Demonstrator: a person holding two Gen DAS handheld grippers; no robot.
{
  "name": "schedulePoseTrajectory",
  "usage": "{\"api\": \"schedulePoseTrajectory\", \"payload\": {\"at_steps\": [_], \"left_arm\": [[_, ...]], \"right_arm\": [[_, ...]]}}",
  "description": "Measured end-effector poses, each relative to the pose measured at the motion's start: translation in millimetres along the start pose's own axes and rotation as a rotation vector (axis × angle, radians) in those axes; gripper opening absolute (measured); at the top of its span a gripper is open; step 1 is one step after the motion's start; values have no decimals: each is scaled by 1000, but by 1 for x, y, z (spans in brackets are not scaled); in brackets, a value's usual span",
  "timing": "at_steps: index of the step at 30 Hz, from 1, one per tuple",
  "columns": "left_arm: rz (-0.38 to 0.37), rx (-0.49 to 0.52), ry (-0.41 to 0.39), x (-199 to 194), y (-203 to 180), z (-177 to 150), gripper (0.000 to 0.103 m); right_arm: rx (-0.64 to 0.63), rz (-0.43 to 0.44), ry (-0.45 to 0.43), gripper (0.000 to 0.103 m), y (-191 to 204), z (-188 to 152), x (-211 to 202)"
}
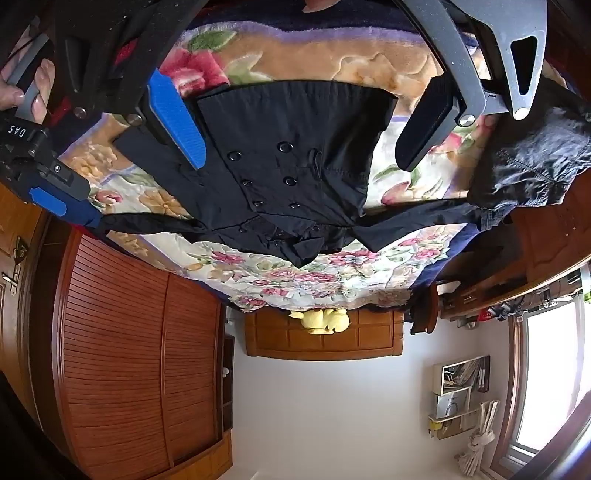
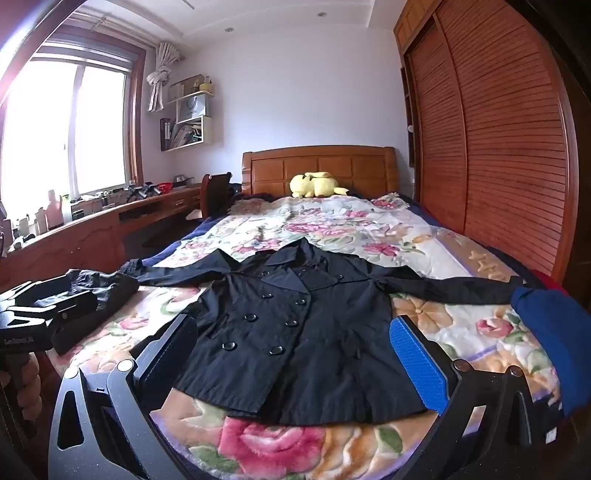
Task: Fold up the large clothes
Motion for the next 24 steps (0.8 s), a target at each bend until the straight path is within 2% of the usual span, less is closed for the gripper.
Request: {"api": "schedulePoseTrajectory", "payload": {"at_steps": [24], "left_arm": [[0, 3, -27, -1, 0, 2, 103]], "right_arm": [[7, -2, -5, 103, 0, 0, 0]]}}
Point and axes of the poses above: each gripper's, at about its wrist camera, not at the fingertips, and x roughly the way its jaws point, y to its left, z to its top, the point moved 9 cm from there along x, roughly the way its jaws point, and after that the axes turned 8 degrees about y, right-handed, at the moved point
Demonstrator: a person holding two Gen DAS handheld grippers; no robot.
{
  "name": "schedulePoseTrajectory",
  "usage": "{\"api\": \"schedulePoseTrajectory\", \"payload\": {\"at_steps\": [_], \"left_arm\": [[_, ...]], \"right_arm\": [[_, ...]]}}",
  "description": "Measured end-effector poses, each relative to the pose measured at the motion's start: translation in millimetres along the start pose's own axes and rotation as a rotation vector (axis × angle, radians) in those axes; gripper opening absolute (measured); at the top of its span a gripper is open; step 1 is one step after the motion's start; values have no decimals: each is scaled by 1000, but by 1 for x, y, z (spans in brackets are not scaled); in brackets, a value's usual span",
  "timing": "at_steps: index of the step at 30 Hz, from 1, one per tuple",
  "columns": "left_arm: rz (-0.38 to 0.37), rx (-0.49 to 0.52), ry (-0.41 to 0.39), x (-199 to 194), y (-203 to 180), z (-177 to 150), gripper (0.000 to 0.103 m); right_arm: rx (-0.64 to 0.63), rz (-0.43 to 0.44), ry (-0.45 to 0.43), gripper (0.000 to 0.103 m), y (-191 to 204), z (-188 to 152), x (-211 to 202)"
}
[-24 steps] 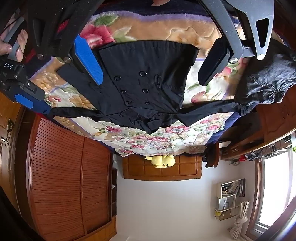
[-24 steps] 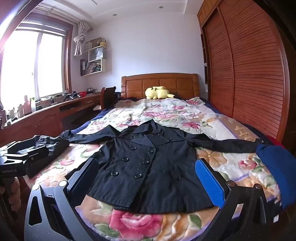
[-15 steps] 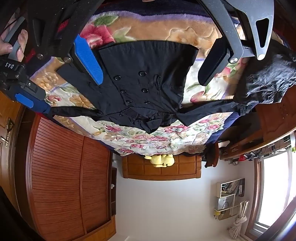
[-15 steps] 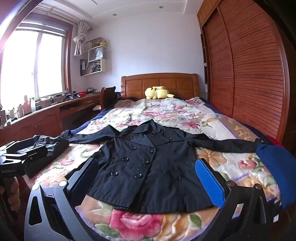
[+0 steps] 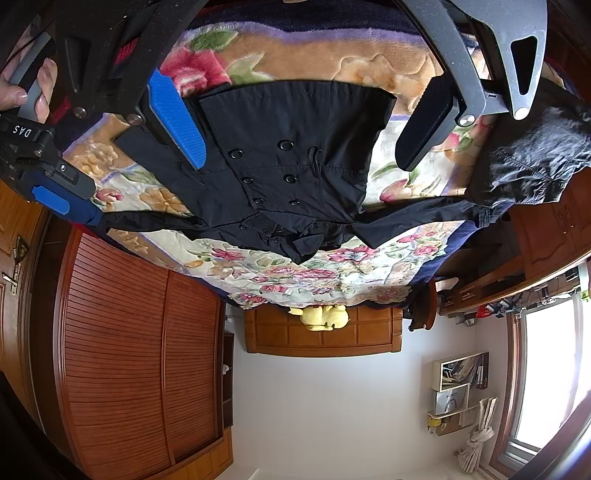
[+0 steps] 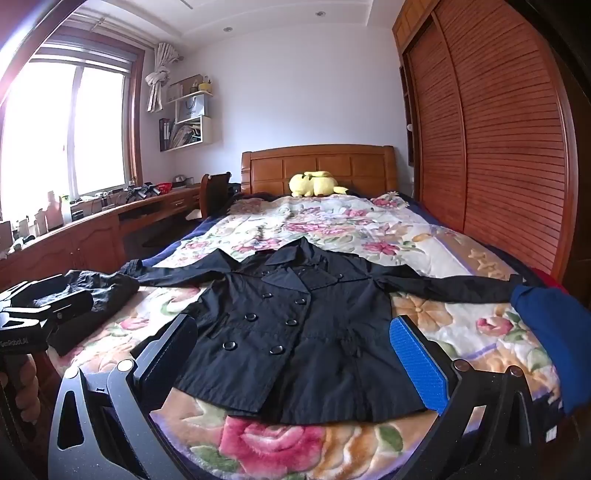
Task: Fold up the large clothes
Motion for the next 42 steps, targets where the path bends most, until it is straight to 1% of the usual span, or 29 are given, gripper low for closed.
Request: {"api": "schedulePoseTrajectory", "payload": {"at_steps": [6, 16, 42], "left_arm": [[1, 1, -1, -11, 0, 6, 103], [2, 2, -2, -14, -2, 8, 103], [3, 2, -9, -12, 0, 3, 103]], "right_arm": [[0, 0, 1, 103, 0, 0, 0], [-4, 2, 3, 103, 0, 0, 0], [-5, 6, 3, 103, 3, 1, -2]]}}
Point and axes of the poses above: each gripper's, at about its wrist camera, not at the fingertips, and x roughly the way its jaws point, y to its left, z to its top, the point moved 9 cm from there along x, roughly the way its jaws point, and after that the axes turned 8 degrees about y, right-handed, at the moved point
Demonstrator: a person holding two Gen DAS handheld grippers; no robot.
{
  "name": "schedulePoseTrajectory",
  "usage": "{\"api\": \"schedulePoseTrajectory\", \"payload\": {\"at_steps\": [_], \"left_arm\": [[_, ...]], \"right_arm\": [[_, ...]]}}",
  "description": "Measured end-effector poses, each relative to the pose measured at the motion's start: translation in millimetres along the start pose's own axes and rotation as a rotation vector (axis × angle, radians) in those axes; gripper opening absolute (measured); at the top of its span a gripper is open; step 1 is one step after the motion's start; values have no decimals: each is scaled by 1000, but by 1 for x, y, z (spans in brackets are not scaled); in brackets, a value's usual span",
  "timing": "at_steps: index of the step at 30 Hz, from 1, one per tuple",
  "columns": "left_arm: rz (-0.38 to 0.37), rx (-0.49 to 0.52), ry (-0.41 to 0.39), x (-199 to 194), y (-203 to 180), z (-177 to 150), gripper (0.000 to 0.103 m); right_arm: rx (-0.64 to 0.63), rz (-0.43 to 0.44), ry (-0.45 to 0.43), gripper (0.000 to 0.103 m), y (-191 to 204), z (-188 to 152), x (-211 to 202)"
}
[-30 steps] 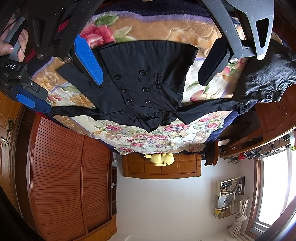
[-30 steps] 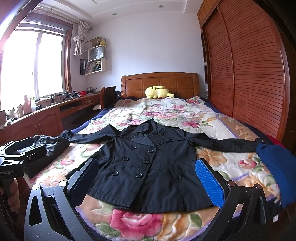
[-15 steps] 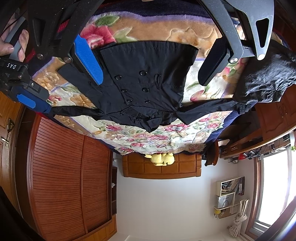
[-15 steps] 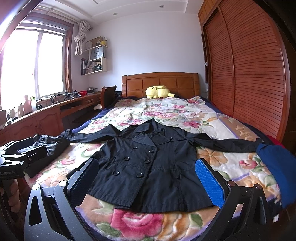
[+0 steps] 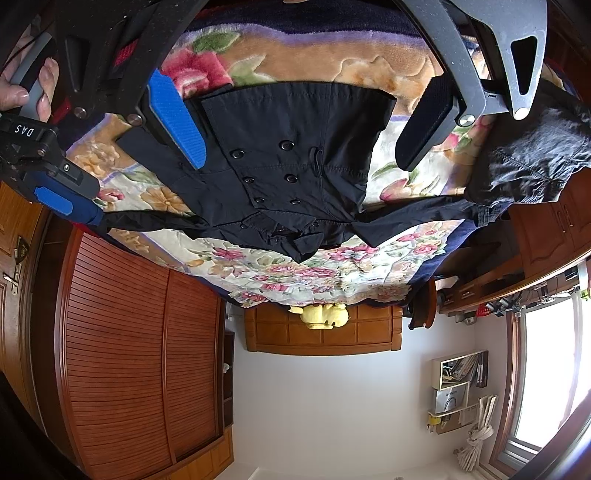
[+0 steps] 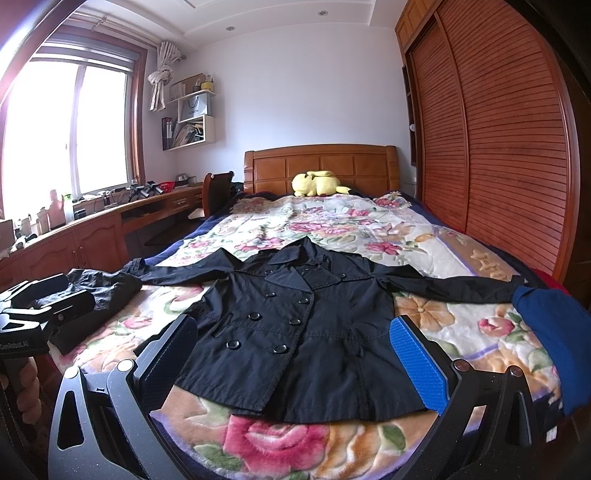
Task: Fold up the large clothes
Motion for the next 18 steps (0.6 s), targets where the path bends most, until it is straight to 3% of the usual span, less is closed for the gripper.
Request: {"api": "schedulePoseTrajectory", "payload": {"at_steps": [18], "left_arm": [[2, 1, -2, 0, 0, 1, 103]], "right_arm": [[1, 7, -4, 103, -1, 0, -3]]}}
Point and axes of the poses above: each gripper's, at about its wrist camera, not at the fingertips, and x roughly the way its jaws point, y to its left, z to its top, the point moved 9 cm from there along x, roughly the way its jaws point, and after that the axes turned 8 degrees about y, right-handed, at the moved point
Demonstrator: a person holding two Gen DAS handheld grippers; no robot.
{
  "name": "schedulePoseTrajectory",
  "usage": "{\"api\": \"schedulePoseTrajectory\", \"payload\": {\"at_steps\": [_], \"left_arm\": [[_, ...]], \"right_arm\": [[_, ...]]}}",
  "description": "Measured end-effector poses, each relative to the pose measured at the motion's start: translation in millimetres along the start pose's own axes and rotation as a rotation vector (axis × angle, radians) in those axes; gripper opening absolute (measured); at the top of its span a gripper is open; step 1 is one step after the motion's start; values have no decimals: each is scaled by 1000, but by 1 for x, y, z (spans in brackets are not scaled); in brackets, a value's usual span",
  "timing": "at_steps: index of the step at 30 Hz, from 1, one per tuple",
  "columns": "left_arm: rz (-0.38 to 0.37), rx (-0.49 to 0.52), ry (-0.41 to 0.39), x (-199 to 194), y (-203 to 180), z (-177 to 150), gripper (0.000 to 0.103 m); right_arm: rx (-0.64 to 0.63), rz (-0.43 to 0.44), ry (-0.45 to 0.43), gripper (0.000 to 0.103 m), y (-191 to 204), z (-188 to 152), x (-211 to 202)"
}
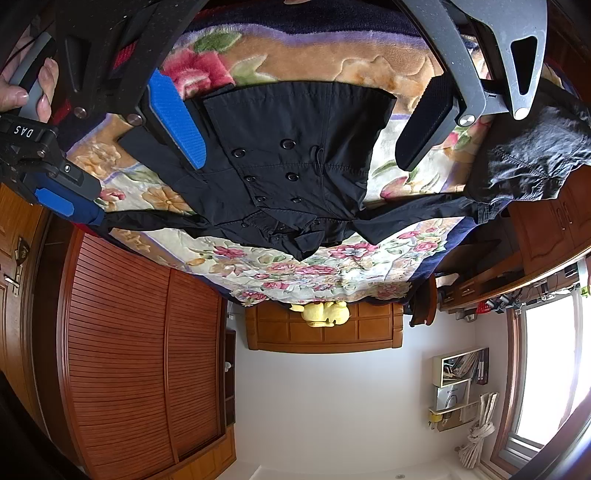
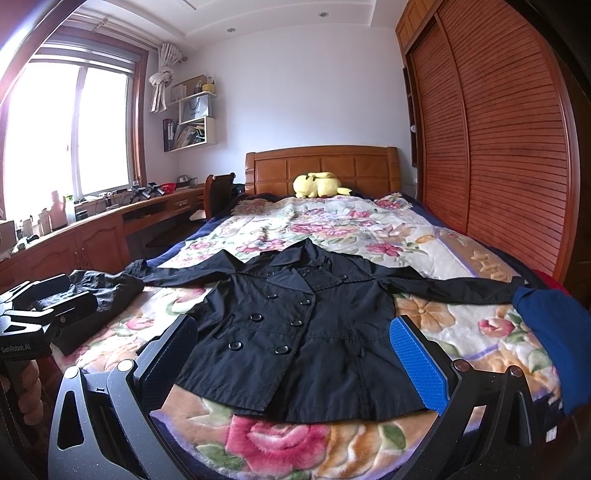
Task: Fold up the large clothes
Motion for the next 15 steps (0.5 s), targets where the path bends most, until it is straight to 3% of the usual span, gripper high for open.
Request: {"api": "schedulePoseTrajectory", "payload": {"at_steps": [15], "left_arm": [[17, 0, 18, 9, 8, -3, 103]], "right_arm": [[-8, 9, 22, 103, 2, -3, 12]]}}
Point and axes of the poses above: each gripper's, at about its wrist camera, not at the fingertips, and x roughly the way its jaws point, y to its left, z to its top, the point moved 9 cm from there along x, roughly the way its jaws point, and after that the axes turned 8 degrees about y, right-handed, at the moved point
